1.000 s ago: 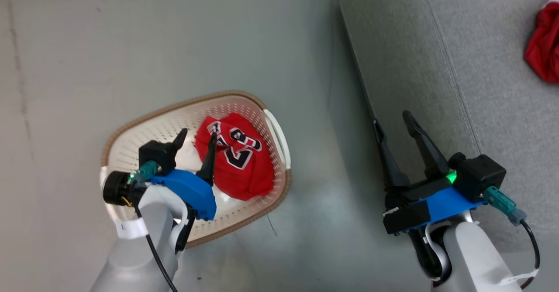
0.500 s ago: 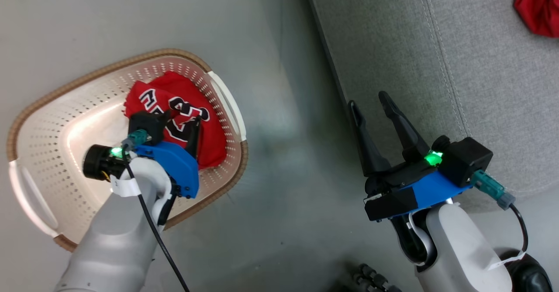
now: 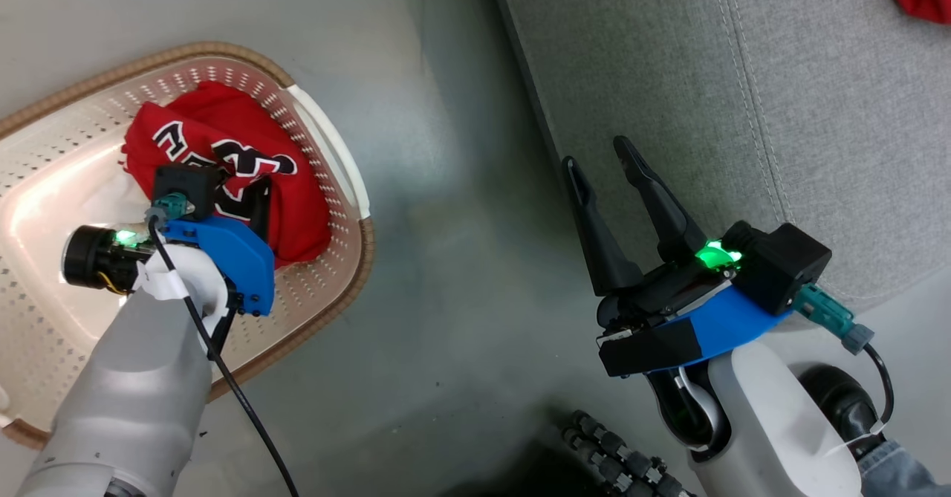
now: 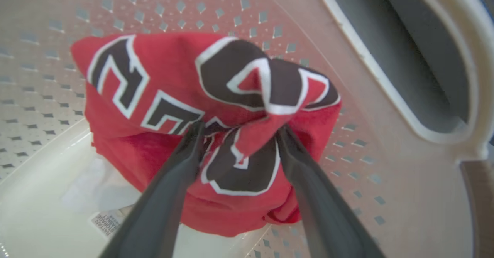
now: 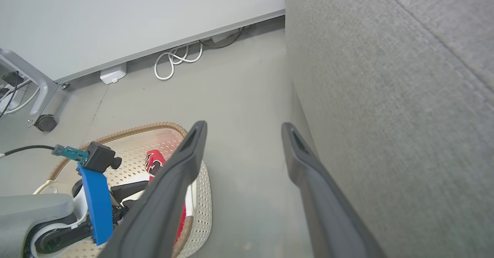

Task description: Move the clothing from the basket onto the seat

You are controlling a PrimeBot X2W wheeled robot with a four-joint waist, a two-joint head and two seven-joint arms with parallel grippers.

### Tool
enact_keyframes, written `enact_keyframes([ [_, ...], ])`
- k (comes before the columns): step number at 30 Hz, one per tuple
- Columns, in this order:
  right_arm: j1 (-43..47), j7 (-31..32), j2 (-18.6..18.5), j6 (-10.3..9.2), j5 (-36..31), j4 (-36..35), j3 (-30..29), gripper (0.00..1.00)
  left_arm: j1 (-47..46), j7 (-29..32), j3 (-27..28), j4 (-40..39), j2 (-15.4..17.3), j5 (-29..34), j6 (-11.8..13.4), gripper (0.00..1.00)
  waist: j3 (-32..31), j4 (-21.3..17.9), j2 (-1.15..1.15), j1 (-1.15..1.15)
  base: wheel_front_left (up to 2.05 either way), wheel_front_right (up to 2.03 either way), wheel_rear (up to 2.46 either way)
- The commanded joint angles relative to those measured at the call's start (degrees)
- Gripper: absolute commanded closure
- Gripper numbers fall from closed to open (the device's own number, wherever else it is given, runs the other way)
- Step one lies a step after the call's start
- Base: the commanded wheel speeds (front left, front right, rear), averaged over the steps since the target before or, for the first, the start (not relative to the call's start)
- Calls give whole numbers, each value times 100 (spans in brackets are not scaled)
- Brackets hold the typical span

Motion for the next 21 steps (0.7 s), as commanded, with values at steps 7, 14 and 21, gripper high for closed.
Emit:
enact_keyframes([
  [7,42,-32,12,1,50,-79,13,0,-247,59,-108,192,36,50,21,0,120,-67,0,-1,0,0,0],
  [14,43,-32,12,1,95,-96,49,0,-267,80,-191,310,-7,-36,3,5,121,-74,0,-1,0,0,0],
  [21,30,-33,12,1,72,-115,19,0,-299,108,-267,383,-34,-101,-4,100,118,-72,0,-1,0,0,0],
])
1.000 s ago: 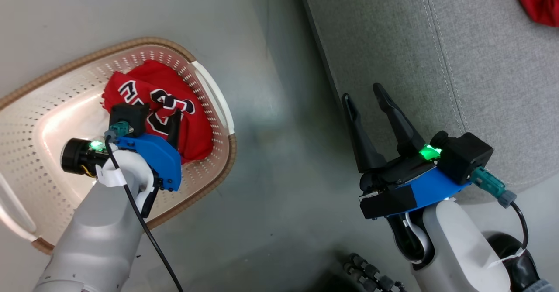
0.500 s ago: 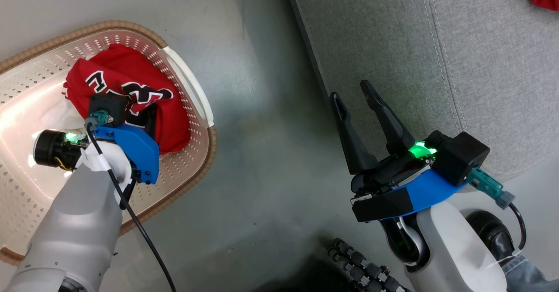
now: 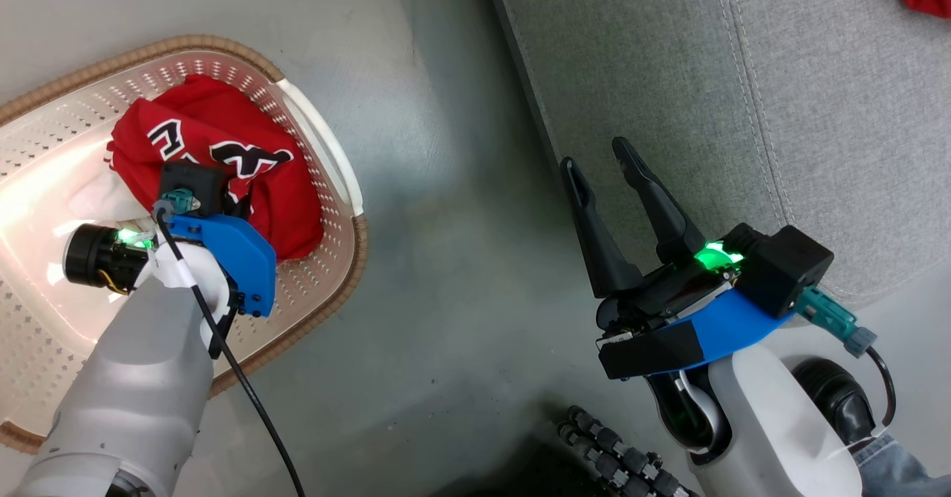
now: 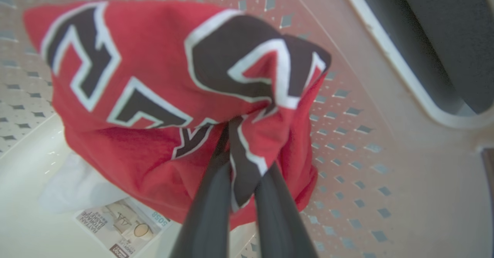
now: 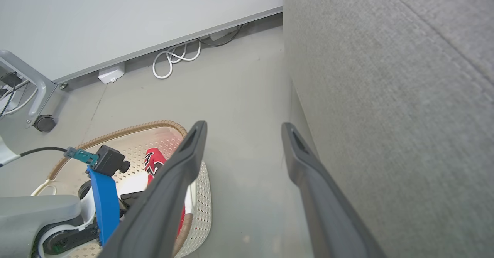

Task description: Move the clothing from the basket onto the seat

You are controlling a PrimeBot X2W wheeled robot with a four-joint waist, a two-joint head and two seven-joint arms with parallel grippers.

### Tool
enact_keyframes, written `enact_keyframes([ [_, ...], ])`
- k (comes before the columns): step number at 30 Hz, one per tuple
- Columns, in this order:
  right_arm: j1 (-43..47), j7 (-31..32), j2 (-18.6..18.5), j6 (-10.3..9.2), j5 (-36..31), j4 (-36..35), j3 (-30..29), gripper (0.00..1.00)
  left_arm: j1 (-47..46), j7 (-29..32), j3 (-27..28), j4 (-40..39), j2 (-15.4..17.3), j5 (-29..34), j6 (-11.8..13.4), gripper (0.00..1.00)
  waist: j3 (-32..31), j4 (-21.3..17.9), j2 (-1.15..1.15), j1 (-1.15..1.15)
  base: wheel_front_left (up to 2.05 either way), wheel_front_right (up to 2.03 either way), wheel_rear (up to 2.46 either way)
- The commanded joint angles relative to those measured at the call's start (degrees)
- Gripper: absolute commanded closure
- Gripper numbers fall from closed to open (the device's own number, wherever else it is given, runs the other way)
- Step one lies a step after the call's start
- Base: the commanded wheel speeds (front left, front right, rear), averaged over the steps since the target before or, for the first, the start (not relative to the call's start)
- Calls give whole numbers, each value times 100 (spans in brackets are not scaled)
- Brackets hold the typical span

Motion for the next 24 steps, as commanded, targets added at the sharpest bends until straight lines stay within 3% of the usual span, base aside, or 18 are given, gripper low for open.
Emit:
enact_keyframes([
  [1,-21,-33,12,1,12,-22,-12,0,-100,10,-13,14,13,-18,-1,100,-1,0,0,0,0,0,0],
  [16,-100,-33,12,1,10,2,77,0,-138,-92,-145,98,21,-183,-11,100,-98,-35,0,0,0,0,0],
  [24,-136,-33,11,1,-152,105,34,0,140,-172,-203,124,-81,-324,-12,100,-471,111,0,0,0,0,0],
])
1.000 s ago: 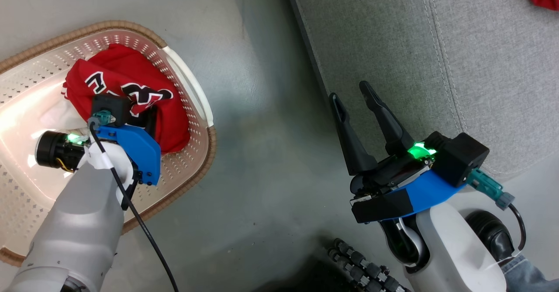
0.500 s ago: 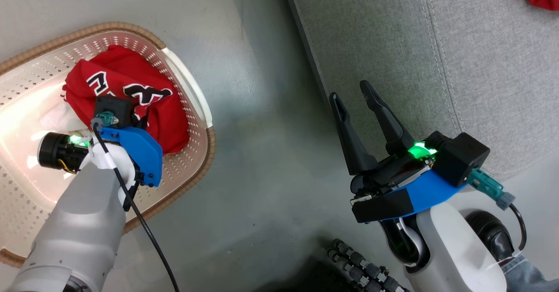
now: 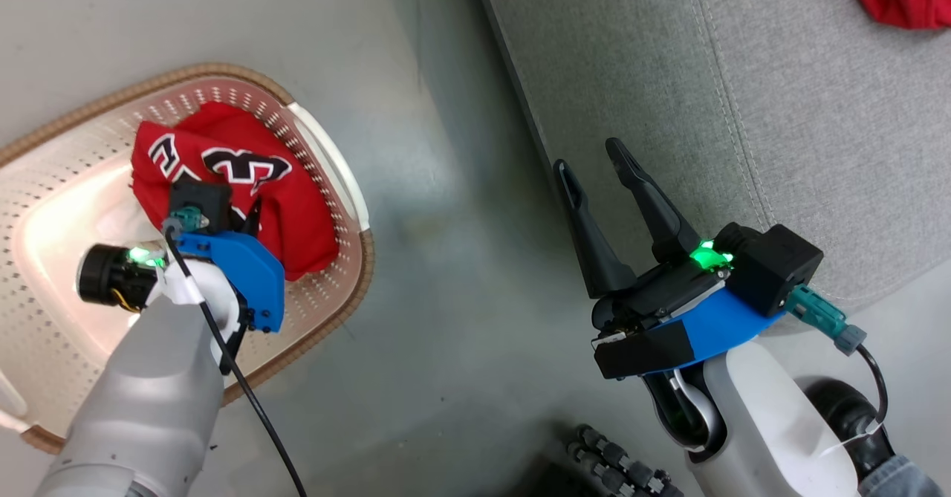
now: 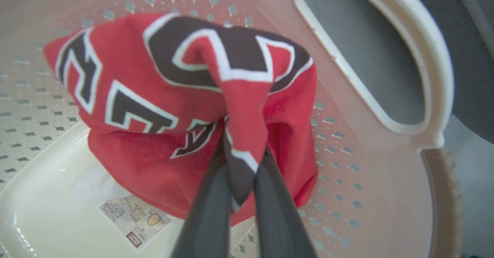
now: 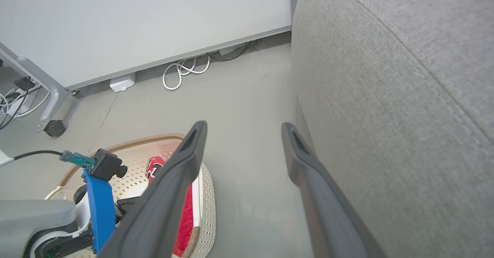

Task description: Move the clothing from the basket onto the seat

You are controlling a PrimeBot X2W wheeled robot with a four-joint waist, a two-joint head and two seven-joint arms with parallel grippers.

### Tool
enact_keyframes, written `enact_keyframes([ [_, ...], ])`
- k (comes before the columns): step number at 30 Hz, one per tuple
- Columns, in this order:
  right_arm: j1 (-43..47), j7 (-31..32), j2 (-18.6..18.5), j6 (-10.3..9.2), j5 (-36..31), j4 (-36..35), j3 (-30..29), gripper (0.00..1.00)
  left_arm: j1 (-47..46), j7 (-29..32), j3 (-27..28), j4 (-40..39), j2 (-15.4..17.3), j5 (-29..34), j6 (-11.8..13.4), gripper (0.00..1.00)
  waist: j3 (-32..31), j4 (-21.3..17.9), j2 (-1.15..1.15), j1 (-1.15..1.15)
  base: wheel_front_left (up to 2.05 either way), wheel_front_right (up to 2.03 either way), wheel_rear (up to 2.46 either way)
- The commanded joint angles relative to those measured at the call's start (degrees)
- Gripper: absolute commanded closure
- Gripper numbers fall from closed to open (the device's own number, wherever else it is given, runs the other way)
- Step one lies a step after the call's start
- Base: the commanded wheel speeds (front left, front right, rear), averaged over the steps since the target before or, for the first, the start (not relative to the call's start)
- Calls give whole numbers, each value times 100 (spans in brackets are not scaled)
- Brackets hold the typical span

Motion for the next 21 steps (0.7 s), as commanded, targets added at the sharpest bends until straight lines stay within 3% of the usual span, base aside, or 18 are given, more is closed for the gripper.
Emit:
enact_keyframes([
  [1,-61,-32,10,1,-95,40,-49,0,109,-64,-14,8,-38,-60,-11,100,-222,111,0,0,0,0,0],
  [10,75,-31,9,1,-320,241,-148,0,490,-185,-94,-41,-319,-286,-11,100,-1007,457,0,0,0,0,0],
  [21,416,-27,5,1,-648,631,-286,0,1267,-251,-625,-328,-683,-572,-12,100,-2410,1026,0,0,0,0,0],
])
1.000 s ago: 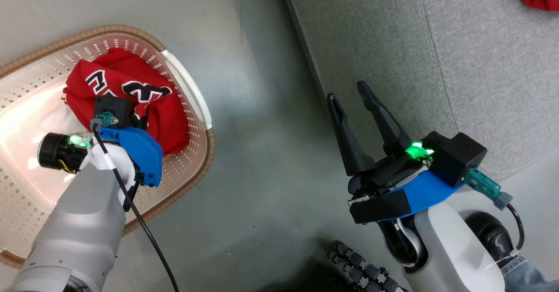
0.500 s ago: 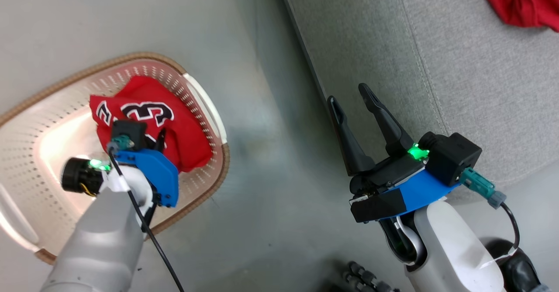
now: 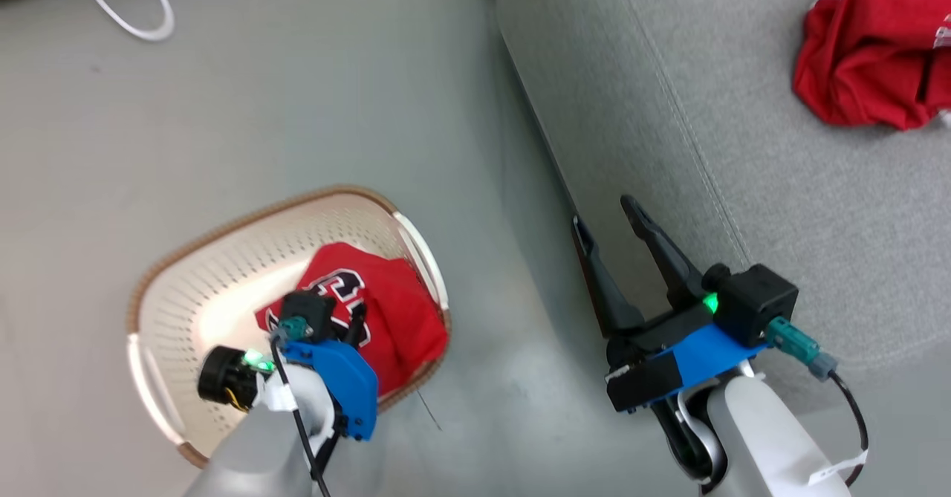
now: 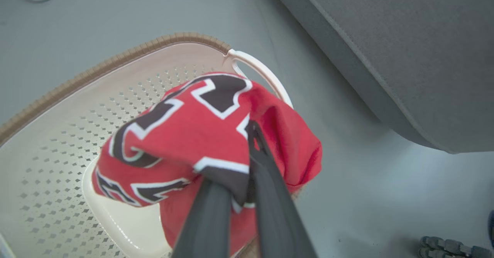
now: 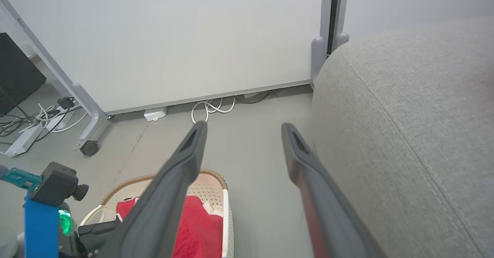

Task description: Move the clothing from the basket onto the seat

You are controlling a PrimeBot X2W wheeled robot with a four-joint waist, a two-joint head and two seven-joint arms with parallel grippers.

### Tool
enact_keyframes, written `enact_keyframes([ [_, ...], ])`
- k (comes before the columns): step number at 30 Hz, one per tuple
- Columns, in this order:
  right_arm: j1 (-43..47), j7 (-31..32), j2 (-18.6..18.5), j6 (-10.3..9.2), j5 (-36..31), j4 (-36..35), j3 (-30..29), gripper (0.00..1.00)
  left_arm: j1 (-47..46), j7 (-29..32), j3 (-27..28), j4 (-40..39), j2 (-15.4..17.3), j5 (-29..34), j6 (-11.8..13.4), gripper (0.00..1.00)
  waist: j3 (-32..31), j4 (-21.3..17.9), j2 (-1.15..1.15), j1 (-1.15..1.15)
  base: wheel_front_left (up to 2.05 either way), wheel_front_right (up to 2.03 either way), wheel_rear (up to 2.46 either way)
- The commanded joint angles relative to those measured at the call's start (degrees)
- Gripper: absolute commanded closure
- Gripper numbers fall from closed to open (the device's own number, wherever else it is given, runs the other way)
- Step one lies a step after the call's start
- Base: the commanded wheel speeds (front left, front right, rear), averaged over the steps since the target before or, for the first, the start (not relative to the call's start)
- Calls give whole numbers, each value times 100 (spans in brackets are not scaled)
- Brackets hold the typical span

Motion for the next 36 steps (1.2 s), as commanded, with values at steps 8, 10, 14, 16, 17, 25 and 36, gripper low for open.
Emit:
enact_keyframes([
  [8,442,34,-1,1,-243,258,-243,0,402,-100,-425,-404,-147,-407,-12,100,-1355,791,0,1,0,0,0],
  [10,536,78,-1,1,-269,260,-268,0,421,-99,-525,-517,-161,-510,-12,100,-1529,906,0,1,0,0,0],
  [14,691,169,-2,1,-273,260,-270,0,466,-128,-763,-759,-196,-708,-12,100,-1895,1098,0,1,0,0,0],
  [16,761,210,-2,1,-278,244,-273,0,464,-143,-879,-877,-198,-791,-12,100,-2067,1183,0,1,0,0,0],
  [17,802,233,-2,1,-278,238,-276,0,458,-144,-931,-941,-200,-826,-12,100,-2148,1221,0,1,0,0,0],
  [25,1115,410,-2,1,-306,135,-388,0,208,-176,-1270,-1453,-212,-1066,-12,100,-2636,1511,0,1,0,0,0],
  [36,1379,586,-2,1,-267,-60,-378,0,-218,-185,-1517,-2208,-216,-1390,-12,100,-2937,1823,0,1,0,0,0],
])
